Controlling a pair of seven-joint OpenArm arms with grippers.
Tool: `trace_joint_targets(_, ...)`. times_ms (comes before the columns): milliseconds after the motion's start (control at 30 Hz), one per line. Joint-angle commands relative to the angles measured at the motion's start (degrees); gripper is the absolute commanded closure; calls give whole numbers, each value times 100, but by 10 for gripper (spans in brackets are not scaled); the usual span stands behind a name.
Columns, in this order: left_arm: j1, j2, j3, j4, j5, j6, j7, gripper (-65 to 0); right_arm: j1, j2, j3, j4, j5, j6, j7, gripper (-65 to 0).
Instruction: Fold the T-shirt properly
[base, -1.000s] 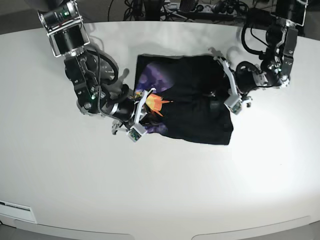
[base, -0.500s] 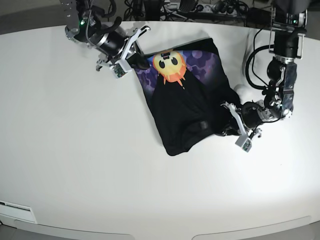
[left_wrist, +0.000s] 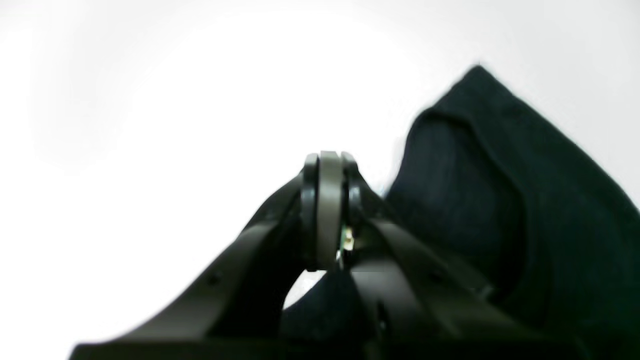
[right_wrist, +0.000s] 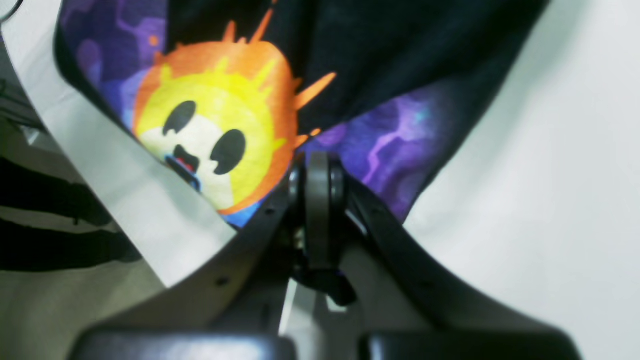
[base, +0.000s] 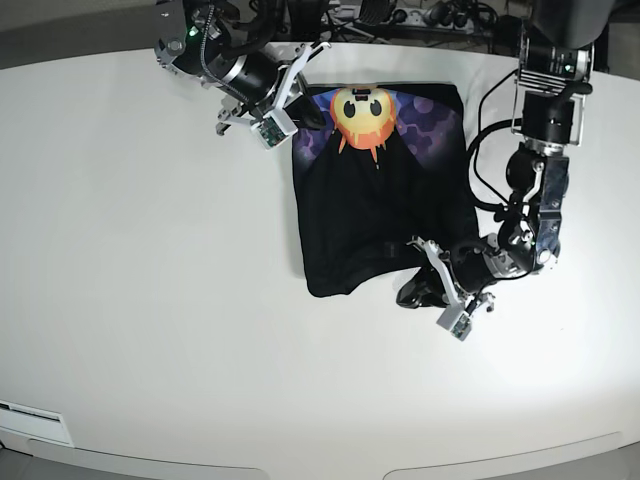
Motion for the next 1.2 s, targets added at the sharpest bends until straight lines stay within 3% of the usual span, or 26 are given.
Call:
trace_joint_targets(0,-249,-133,-37,103,-282,-30,-7,0,94,-26,-7,243,92,39,160,0)
trace_joint_targets(167,-560,-605,-52,597,-2142,-30,1655,0,208,-20,-4,1198,92,-20,46,0)
trace_joint_targets(267,-459,-1043,-111,1246,-3790,-30,2776,0,57,109,-4,1928,90,-352,33,0)
trace_joint_targets(367,-142,-1521,-227,1969,-5341,-30,3541,0,-175,245,-4,1976,-142,-997,-144,0)
trace_joint_targets(533,863,-1910,-649,3241,-5341,-30,3934,0,-658,402,2,1976,-599,-1617,-356,0)
trace_joint_targets(833,3368,-2006,-1539,5440,-5341,-30,4138,0,-1714,461,24,1976,-1209,-2120,-361,0)
trace_joint_targets(1167,5700,-1985,-3023,5899,-5341,-30,4146,0,-2693,485,824,1976,-1040,-2186,-367,0)
